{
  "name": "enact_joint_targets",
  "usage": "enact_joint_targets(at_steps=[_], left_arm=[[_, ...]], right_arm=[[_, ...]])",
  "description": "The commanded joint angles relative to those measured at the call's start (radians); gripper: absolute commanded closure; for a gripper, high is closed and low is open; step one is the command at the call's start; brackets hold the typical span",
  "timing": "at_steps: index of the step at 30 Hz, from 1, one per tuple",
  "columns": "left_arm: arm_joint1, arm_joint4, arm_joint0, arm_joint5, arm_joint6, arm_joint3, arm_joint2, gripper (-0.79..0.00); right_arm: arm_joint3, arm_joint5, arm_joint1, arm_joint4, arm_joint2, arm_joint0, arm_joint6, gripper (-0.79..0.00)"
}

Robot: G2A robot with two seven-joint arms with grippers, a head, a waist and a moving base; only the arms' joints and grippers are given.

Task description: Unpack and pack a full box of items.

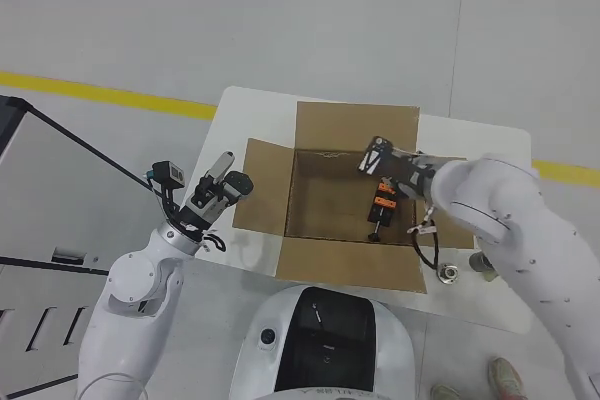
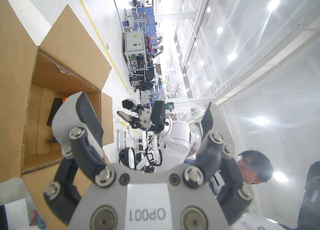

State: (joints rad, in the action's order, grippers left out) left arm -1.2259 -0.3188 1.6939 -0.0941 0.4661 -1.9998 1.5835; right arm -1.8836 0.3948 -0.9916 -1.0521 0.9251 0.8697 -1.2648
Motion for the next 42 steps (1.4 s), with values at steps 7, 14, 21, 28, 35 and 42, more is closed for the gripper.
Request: enact_joint_targets(at_steps=[7,14,21,28,35,42], left_arm=[[0.000,0.000,0.000,0.000,0.000,0.000,0.000,-0.785],[0.000,0.000,0.000,0.000,0.000,0.000,0.000,-0.785],[0.000,0.000,0.000,0.000,0.000,0.000,0.000,-0.785],[0.000,0.000,0.000,0.000,0.000,0.000,0.000,-0.785],[0.000,0.000,0.000,0.000,0.000,0.000,0.000,-0.785],[0.000,0.000,0.000,0.000,0.000,0.000,0.000,-0.785]], right_arm=[[0.141,-0.001,-0.019,0.031,-0.073,-0.032,-0.042,-0.342],[0.141,-0.001,-0.019,0.031,-0.073,-0.032,-0.042,-0.342],[0.171,0.103,-0.022,0.015,-0.098,-0.007,0.098,-0.231],[0.315,0.085,-0.105,-0.051,-0.304,-0.130,0.156,-0.286],[0.542,-0.017,-0.226,-0.039,-0.477,-0.240,0.105,-0.320],[0.704,-0.092,-0.330,-0.031,-0.562,-0.300,0.091,-0.336]])
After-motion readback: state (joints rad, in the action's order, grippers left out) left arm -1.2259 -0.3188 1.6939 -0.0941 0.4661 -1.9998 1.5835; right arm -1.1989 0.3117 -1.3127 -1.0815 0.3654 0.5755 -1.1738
